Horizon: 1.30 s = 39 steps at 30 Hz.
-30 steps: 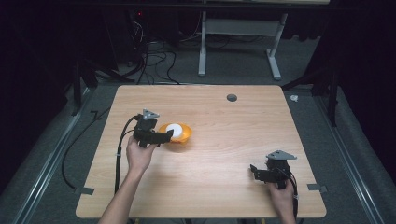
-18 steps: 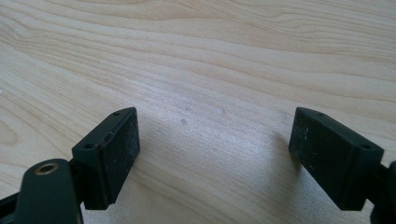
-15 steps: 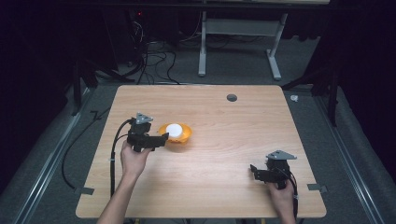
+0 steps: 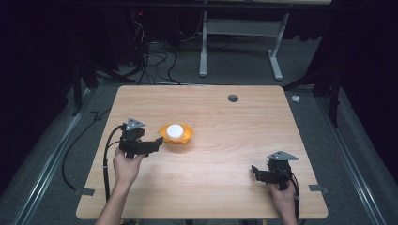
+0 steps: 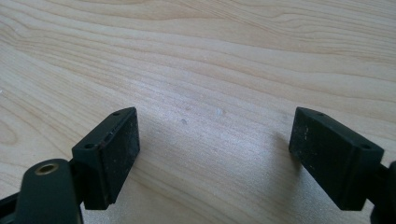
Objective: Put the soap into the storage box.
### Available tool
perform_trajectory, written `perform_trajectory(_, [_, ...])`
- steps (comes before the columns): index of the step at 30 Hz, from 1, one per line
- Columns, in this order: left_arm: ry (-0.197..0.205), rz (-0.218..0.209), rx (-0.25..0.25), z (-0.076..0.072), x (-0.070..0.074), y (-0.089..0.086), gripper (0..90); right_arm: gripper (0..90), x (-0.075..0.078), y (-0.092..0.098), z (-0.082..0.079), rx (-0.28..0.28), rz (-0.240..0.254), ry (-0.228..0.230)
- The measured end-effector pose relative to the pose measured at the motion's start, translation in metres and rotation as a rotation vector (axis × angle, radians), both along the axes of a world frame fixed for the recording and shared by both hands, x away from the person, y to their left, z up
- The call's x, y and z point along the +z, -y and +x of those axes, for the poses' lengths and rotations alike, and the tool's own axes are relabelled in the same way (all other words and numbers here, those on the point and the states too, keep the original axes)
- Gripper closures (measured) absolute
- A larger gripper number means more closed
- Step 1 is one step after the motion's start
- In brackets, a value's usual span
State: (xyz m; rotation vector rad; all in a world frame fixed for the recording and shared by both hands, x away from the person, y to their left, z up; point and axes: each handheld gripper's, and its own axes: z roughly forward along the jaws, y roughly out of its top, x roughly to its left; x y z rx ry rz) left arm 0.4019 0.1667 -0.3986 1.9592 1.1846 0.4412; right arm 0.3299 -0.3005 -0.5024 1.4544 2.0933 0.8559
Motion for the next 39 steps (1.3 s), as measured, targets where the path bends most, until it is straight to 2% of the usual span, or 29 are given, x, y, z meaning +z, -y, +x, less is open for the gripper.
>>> perform_trajectory(20, [-0.003, -0.019, 0.031, -0.021, -0.003, -0.026, 19.4, 17.2, 0.000, 0.000, 0.000, 0.004, -0.002, 0.001])
perform_trajectory(26, [0.008, -0.025, 0.060, -0.027, -0.005, -0.033, 19.6, 17.2, 0.000, 0.000, 0.000, 0.005, -0.002, 0.001])
perform_trajectory(39, [0.005, -0.042, 0.070, -0.036, -0.010, -0.039, 19.6, 17.2, 0.000, 0.000, 0.000, 0.007, -0.002, 0.002])
